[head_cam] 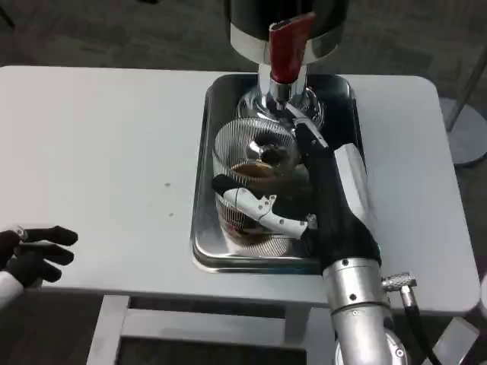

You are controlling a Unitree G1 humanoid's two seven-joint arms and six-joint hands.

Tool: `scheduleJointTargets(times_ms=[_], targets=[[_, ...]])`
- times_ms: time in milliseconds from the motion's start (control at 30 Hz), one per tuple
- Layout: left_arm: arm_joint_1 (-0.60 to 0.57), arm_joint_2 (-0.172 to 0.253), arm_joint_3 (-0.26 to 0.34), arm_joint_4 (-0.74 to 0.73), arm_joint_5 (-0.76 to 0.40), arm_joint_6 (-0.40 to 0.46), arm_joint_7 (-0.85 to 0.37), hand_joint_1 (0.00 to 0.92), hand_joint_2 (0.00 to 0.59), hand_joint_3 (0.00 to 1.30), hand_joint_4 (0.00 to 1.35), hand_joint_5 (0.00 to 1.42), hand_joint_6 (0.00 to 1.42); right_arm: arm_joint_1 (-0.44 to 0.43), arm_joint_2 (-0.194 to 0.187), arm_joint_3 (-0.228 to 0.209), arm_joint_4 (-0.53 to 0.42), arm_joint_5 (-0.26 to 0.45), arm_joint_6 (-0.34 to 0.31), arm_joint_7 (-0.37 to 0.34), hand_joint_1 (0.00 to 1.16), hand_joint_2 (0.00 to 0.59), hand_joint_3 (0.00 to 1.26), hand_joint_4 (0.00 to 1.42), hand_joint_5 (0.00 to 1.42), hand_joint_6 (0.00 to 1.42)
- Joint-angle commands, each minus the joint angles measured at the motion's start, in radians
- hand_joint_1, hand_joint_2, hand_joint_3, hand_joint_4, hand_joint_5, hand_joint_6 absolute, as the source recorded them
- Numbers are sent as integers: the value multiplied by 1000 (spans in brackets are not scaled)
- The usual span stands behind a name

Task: Grasp the cup under the faucet to collect the drink, then remove the cup.

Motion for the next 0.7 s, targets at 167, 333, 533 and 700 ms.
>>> scheduleJointTargets(times_ms=[167, 333, 533, 700], targets=[[7, 4, 19, 19, -8, -8, -12, 0, 90, 376, 384, 409, 408, 43, 6, 23, 5, -66, -15, -59, 820, 223, 303, 563, 702, 977], [-3, 3, 15, 29, -6, -11, -12, 0, 89, 376, 386, 407, 408, 49, 6, 26, 7, -87, -22, -85, 834, 234, 336, 630, 791, 1147], [-17, 5, 11, 44, -5, -16, -12, 0, 87, 376, 386, 412, 412, 50, 5, 26, 11, -99, -28, -118, 846, 227, 377, 692, 897, 1284], [-30, 7, 10, 56, -5, -21, -13, 0, 87, 376, 386, 413, 415, 53, 1, 29, 6, -113, -28, -140, 860, 214, 477, 768, 985, 1359]])
